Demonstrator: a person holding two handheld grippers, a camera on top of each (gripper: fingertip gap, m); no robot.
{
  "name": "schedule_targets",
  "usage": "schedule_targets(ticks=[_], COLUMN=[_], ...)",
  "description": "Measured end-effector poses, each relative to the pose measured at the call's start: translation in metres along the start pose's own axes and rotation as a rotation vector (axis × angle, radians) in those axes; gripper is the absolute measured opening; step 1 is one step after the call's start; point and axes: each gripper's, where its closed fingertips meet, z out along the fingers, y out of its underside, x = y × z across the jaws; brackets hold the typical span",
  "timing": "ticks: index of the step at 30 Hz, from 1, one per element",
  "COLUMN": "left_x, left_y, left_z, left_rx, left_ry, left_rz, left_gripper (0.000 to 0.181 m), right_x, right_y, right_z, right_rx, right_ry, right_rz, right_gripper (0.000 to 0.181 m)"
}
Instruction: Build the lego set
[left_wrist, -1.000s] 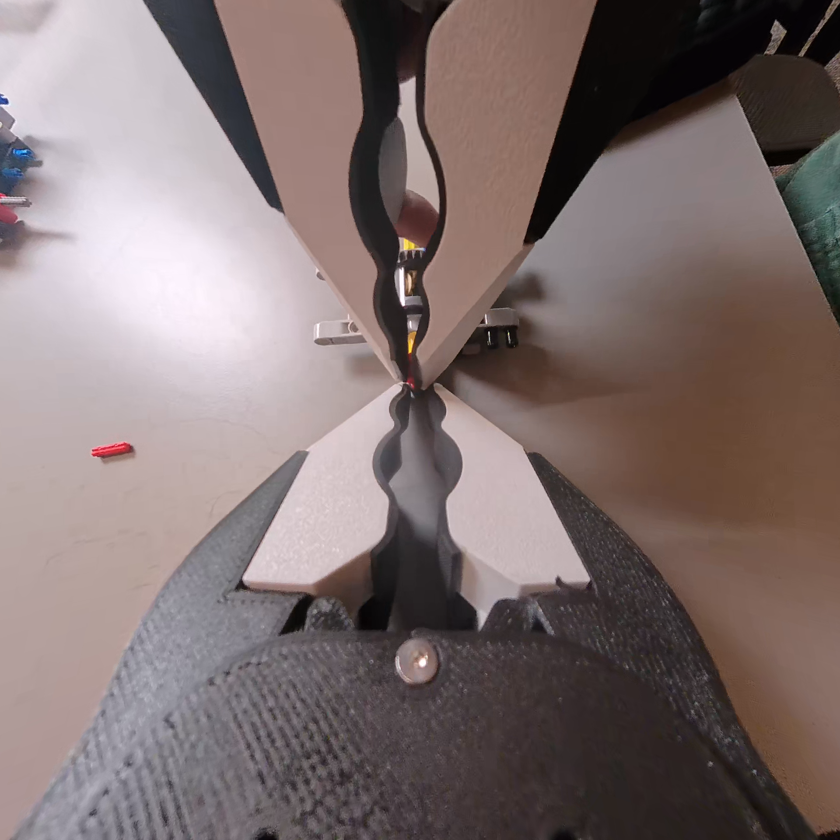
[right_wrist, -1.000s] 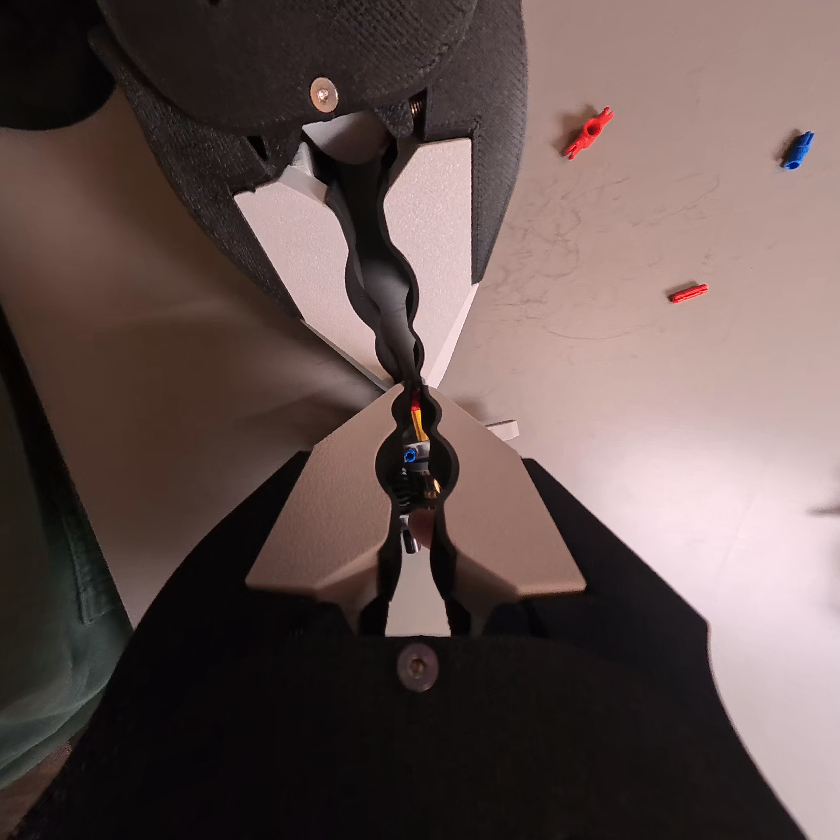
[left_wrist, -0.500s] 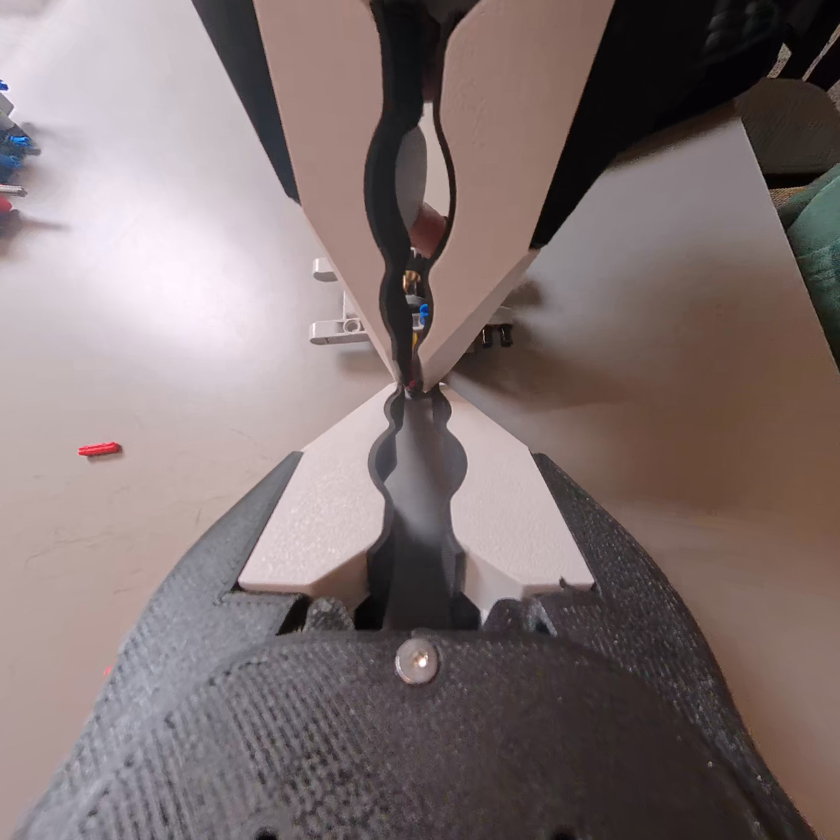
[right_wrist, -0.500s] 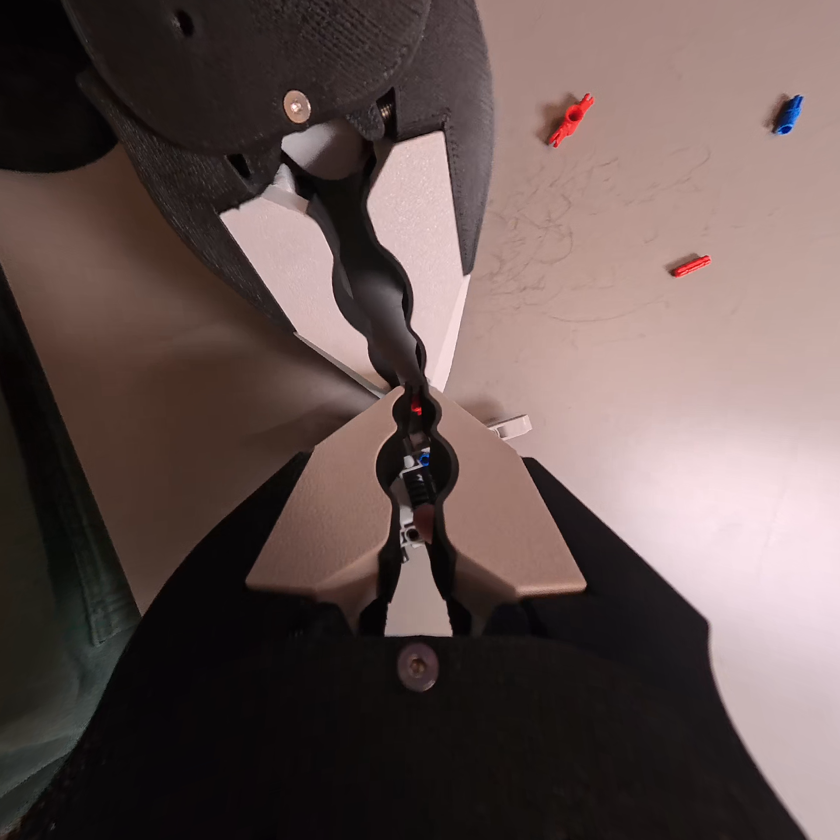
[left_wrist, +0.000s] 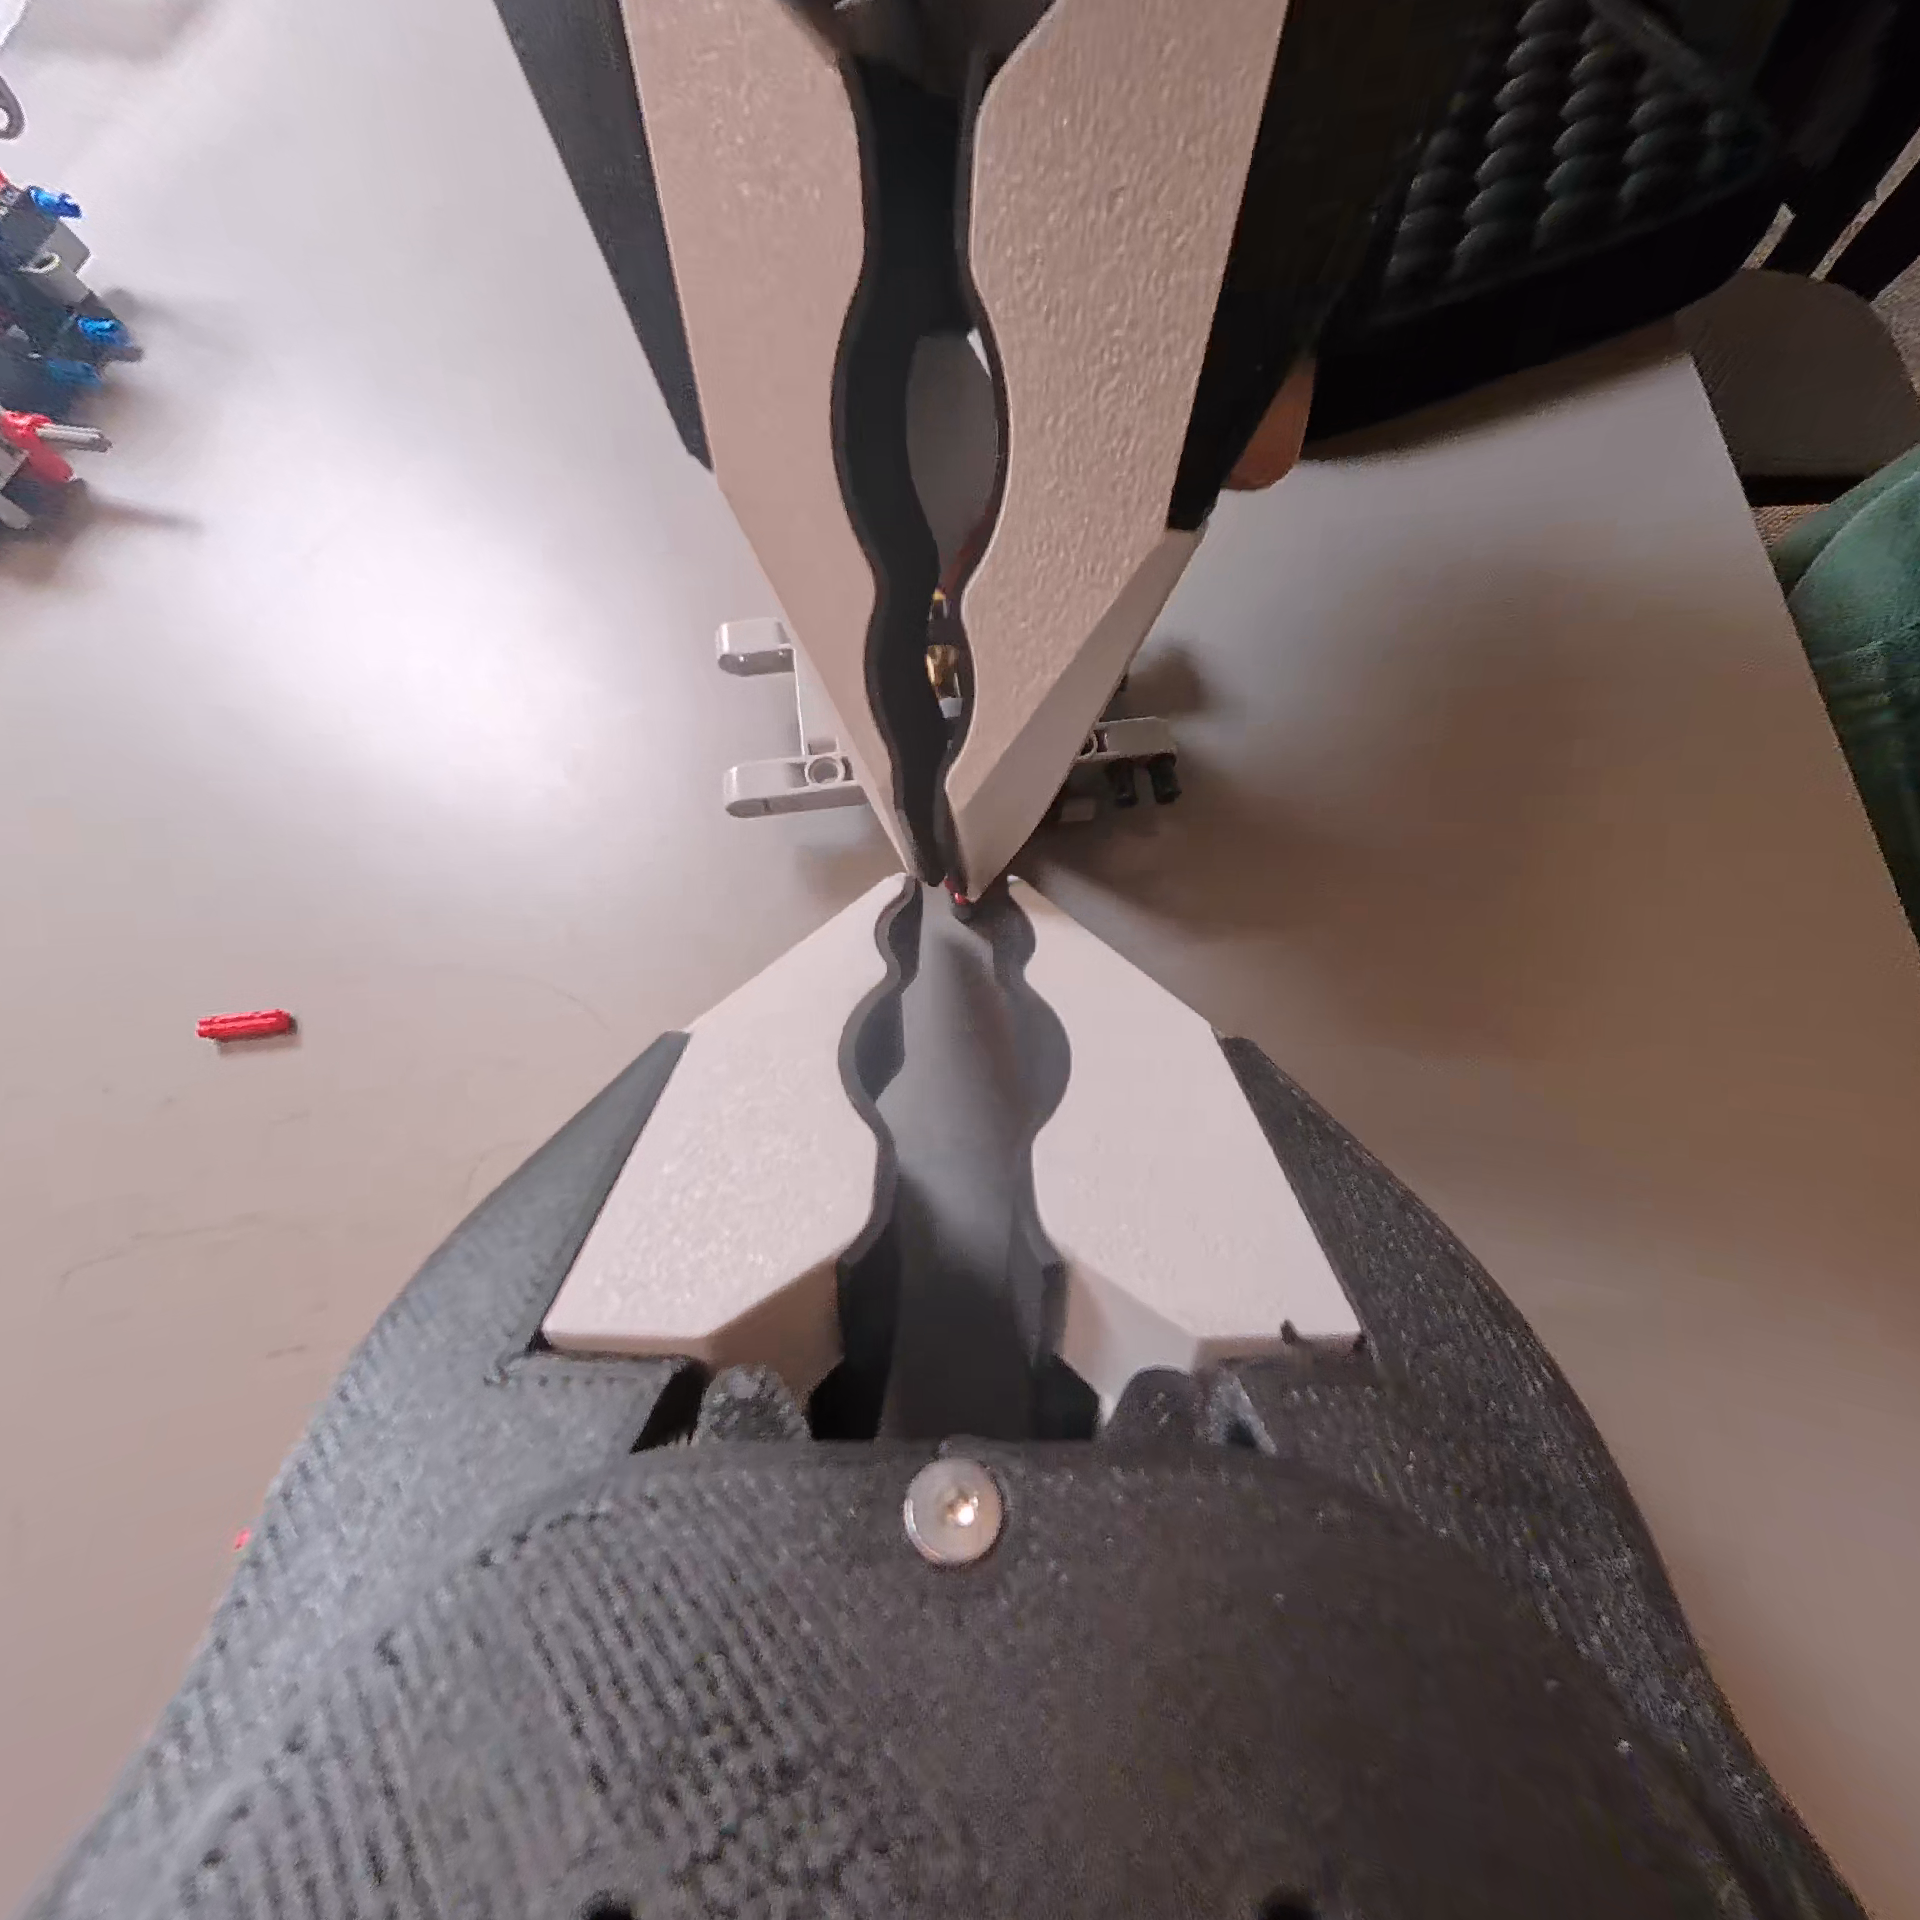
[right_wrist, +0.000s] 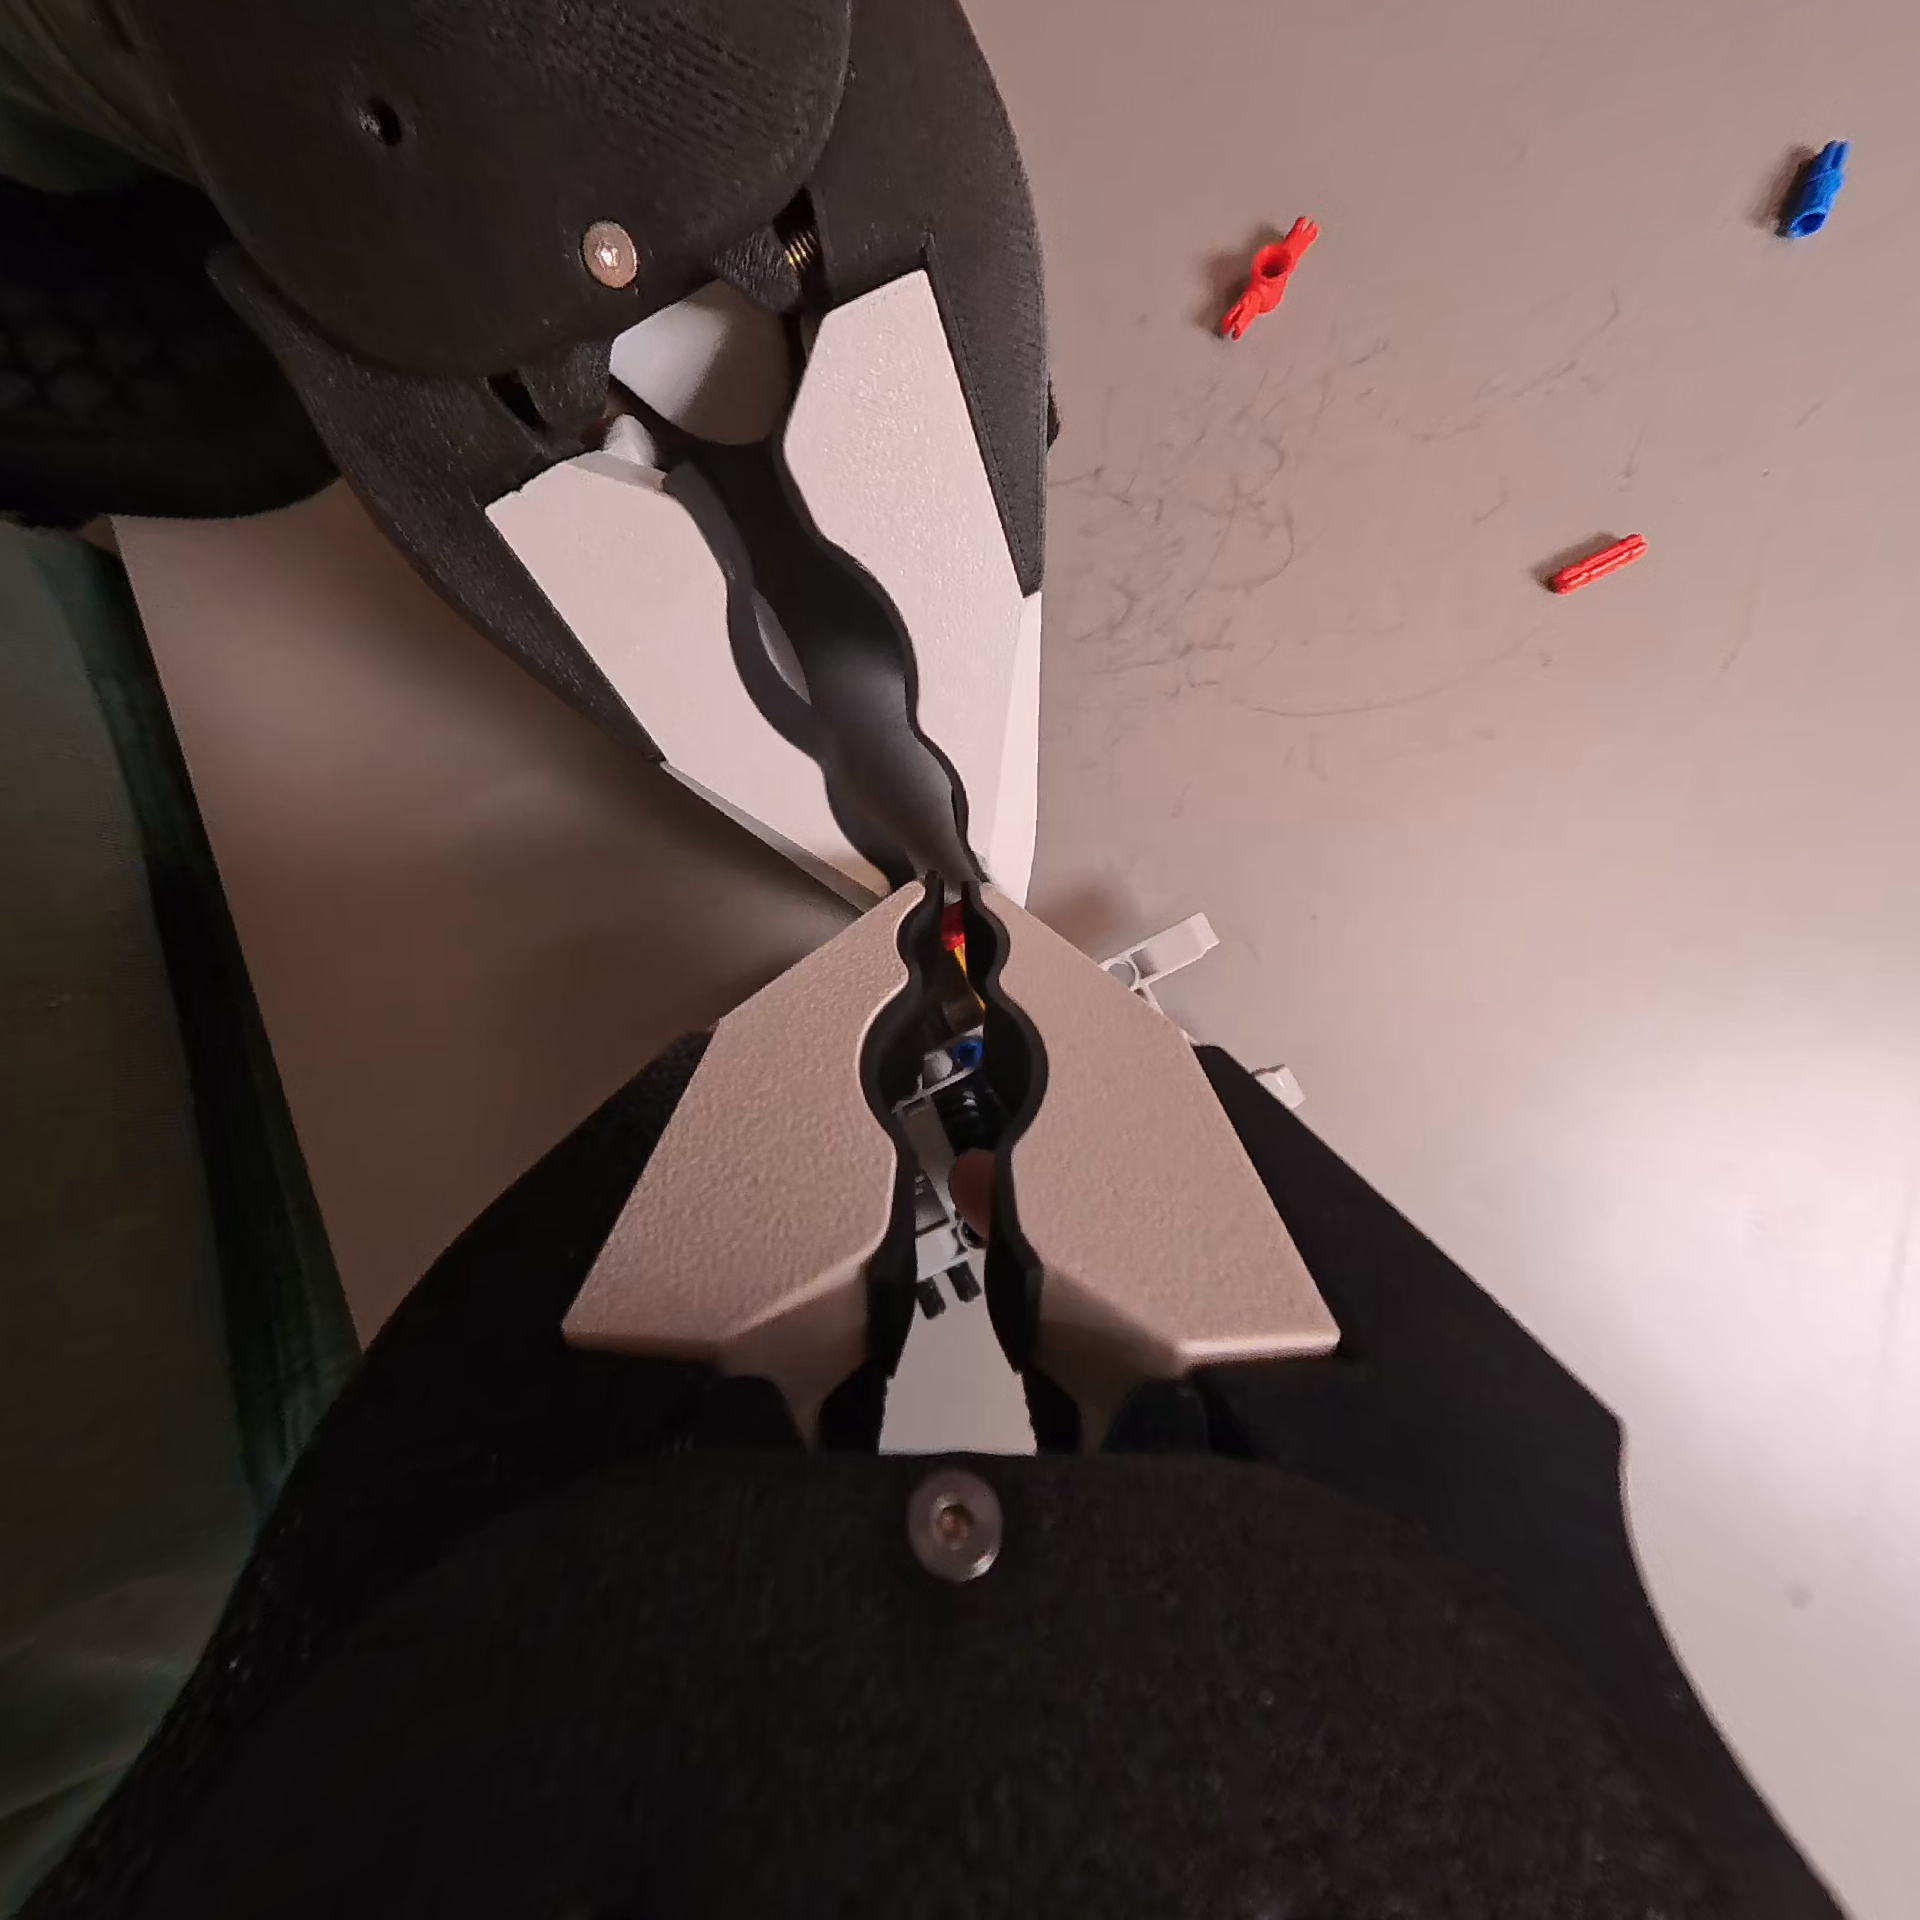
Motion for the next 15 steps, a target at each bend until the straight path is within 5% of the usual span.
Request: schedule_targets(ticks=[9, 15], left_x=[0.000, 0.002], left_y=[-0.005, -0.007], left_z=[-0.006, -0.012], left_rx=[0.046, 0.050], left_ry=[0.033, 0.060], left_rz=[-0.035, -0.029], left_gripper=[0.004, 0.002], right_x=[0.001, 0.000], right_y=[-0.006, -0.007], right_z=[-0.006, -0.018], right_rx=[0.082, 0.065], right_ry=[-0.065, -0.033], right_rz=[0.016, -0.288], right_gripper=[0.002, 0.015])
